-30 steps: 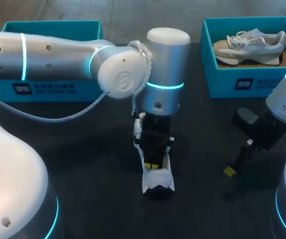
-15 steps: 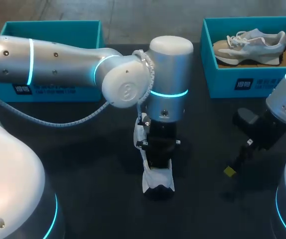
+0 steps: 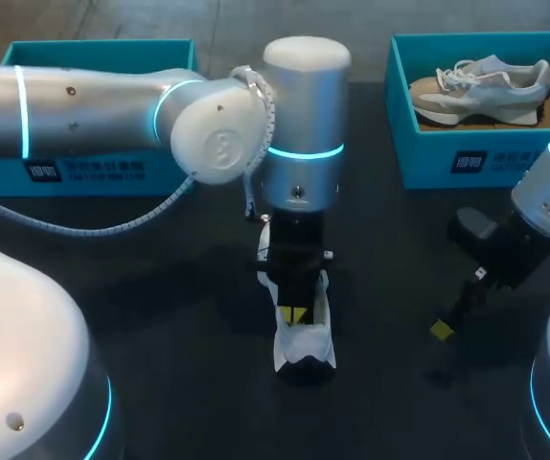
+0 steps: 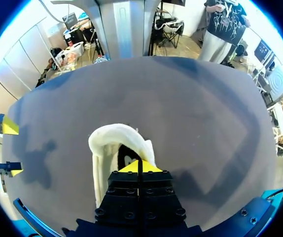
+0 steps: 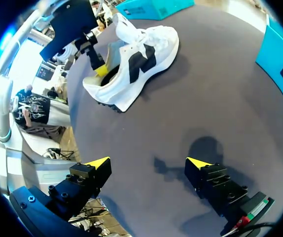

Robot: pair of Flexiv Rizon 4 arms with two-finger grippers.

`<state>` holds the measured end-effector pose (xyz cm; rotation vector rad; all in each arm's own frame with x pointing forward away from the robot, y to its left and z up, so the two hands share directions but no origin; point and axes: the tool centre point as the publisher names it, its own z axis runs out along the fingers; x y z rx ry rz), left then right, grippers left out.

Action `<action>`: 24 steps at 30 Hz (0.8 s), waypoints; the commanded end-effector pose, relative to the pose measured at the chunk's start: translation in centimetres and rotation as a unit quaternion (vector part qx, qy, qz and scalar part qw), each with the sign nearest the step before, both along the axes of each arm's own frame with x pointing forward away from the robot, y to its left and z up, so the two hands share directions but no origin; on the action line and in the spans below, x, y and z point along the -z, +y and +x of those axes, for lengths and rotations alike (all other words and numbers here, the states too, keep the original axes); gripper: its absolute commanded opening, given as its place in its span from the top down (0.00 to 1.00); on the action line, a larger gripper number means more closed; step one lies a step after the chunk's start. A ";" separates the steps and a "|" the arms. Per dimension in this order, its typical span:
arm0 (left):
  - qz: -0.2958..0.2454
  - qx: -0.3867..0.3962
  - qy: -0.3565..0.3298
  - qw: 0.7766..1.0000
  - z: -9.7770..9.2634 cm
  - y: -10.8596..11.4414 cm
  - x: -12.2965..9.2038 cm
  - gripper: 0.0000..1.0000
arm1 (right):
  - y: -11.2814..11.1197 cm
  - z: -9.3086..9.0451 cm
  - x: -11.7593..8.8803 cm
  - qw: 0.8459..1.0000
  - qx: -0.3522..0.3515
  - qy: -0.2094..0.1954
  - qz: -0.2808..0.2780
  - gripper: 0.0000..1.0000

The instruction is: Take the shoe out of the shoebox, open the shoe tongue, remove and reinsert the insole, then place the shoe into the shoebox

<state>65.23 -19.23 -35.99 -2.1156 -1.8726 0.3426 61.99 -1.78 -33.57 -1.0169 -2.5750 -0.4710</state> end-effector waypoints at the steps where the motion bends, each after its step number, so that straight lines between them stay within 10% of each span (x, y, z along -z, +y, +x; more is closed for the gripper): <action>1: 0.015 0.002 0.005 1.000 -0.1 -0.8 1.1 1.00 | 0.0 -0.2 0.0 1.000 0.001 -0.001 -0.002 0.00; 24: 0.017 -0.056 -0.002 0.998 -0.9 -0.7 4.7 1.00 | 0.0 -0.2 0.0 1.000 0.001 -0.001 -0.002 0.00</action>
